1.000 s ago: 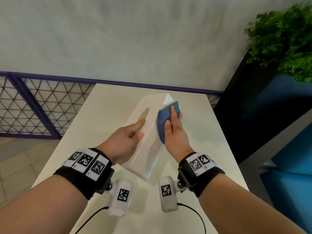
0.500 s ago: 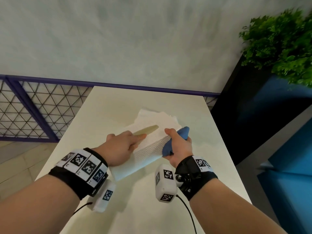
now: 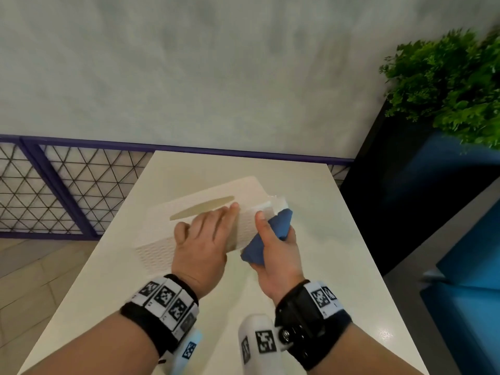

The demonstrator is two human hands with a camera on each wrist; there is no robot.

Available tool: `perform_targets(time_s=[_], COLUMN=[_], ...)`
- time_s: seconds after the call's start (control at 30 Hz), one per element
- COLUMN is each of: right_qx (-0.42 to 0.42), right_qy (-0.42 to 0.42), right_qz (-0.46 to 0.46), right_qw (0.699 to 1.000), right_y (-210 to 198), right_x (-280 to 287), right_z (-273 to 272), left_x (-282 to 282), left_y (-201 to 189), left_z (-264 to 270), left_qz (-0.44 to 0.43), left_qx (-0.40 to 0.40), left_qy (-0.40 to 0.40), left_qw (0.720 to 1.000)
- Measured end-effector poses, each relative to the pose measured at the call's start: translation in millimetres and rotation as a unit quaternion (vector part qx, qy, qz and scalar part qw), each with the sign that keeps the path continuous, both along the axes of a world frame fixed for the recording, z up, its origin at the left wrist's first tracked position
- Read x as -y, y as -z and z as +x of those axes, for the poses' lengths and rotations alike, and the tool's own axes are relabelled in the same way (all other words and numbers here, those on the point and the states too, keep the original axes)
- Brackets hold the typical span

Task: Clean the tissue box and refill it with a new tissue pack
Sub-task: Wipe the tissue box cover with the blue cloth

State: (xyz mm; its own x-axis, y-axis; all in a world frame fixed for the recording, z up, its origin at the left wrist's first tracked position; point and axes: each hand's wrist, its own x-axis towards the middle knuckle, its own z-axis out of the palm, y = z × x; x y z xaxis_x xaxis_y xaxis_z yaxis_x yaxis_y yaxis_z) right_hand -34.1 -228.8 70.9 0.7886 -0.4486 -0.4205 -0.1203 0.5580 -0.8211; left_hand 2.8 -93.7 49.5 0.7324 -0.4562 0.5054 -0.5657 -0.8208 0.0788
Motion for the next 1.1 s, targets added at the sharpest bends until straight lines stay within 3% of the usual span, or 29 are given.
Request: perform_targets(time_s=[0.13, 0.3, 0.4, 0.5, 0.63, 0.8, 0.9, 1.0, 1.07, 1.1], right_qx=[0.029, 0.042, 0.064, 0.078, 0.139, 0.099, 0.072, 0.115, 0.134, 0.136], right_qy=[0.009, -0.012, -0.108, -0.205, -0.217, -0.124, -0.169, -0.21, -0.206, -0.198], right_qz=[-0.047, -0.265, -0.388, -0.518, -0.57, -0.543, -0.587, -0.626, -0.627, -0.619], right_qw=[0.998, 0.963, 0.913, 0.827, 0.78, 0.825, 0.788, 0.742, 0.739, 0.748], right_y=[-4.2, -29.3, -32.5, -26.8, -17.7, -16.4, -19.4, -15.8, -11.0, -10.0], right_x=[29.6, 37.4, 12.1, -13.8, -2.5, 20.4, -9.8, -37.4, -33.4, -26.3], right_z=[-8.3, 5.5, 5.4, -6.4, 0.8, 22.5, 4.5, -22.4, -21.9, -16.4], left_x=[-18.5, -23.6, -16.8, -9.9, -12.7, -14.0, -10.7, -13.0, -14.7, -15.2], left_y=[-6.0, 4.8, 3.3, 3.5, 6.2, 8.1, 9.4, 12.8, 17.2, 15.3], left_z=[9.4, 15.2, 10.5, 7.4, 6.7, 9.0, 12.7, 18.0, 20.7, 20.9], left_qz=[-0.086, -0.144, -0.192, -0.24, -0.291, -0.287, -0.29, -0.237, -0.202, -0.237], left_qx=[-0.009, -0.061, -0.104, -0.121, -0.129, -0.141, -0.122, -0.13, -0.123, -0.125], left_qy=[-0.026, -0.04, -0.034, -0.05, -0.026, -0.03, -0.012, -0.015, -0.009, -0.003], left_qw=[0.996, 0.987, 0.975, 0.962, 0.948, 0.947, 0.949, 0.963, 0.972, 0.963])
